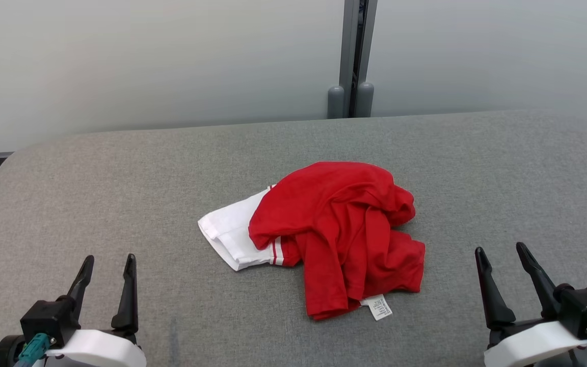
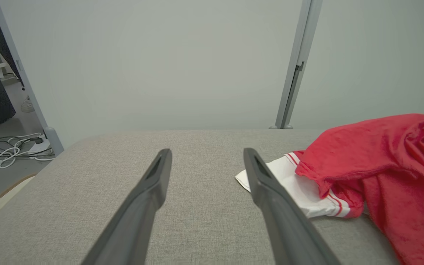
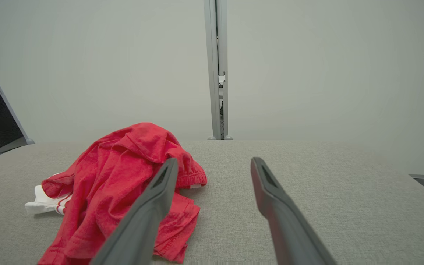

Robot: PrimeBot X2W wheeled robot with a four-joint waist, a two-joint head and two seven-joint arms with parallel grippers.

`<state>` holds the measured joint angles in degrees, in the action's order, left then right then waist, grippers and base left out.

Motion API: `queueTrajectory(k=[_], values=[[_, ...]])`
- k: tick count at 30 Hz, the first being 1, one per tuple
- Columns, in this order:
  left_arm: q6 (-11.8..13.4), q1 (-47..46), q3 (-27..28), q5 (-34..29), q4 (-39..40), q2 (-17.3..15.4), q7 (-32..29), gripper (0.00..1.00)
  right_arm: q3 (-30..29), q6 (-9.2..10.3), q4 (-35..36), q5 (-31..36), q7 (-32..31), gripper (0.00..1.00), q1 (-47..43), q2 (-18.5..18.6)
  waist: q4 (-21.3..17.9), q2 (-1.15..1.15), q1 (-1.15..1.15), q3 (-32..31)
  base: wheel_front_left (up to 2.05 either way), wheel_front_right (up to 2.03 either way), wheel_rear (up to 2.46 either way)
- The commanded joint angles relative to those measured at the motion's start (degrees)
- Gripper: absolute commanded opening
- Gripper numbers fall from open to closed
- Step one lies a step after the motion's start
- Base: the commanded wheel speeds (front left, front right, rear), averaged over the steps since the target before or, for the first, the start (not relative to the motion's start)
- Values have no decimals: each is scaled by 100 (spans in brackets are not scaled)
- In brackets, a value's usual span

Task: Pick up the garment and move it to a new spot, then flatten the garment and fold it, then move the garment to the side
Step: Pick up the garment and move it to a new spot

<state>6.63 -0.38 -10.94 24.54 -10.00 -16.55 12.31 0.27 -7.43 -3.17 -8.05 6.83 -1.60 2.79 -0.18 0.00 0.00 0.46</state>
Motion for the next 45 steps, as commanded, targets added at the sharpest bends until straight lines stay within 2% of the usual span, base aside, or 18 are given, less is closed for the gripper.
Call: queueTrajectory(k=[1,21,30,38,45], values=[[27,36,7,-40,23,-39,-9,100,-24,-12,24,-17,-31,100,-52,27,-2,0,0,-18,0,0,0],[200,218,-53,18,318,-118,-211,100,-52,-12,170,-123,-116,100,-177,26,-54,0,0,-15,0,0,0],[217,11,-148,-22,389,-87,-249,100,-69,-11,202,-127,-116,100,-97,26,-23,0,0,107,0,0,0],[-57,-830,-541,-161,563,25,-458,100,-35,-12,255,-125,-75,100,102,26,-66,0,0,488,0,0,0],[-639,-2044,-1413,-249,211,426,-1348,100,74,-11,180,-151,9,100,359,26,-308,0,0,923,0,0,0]])
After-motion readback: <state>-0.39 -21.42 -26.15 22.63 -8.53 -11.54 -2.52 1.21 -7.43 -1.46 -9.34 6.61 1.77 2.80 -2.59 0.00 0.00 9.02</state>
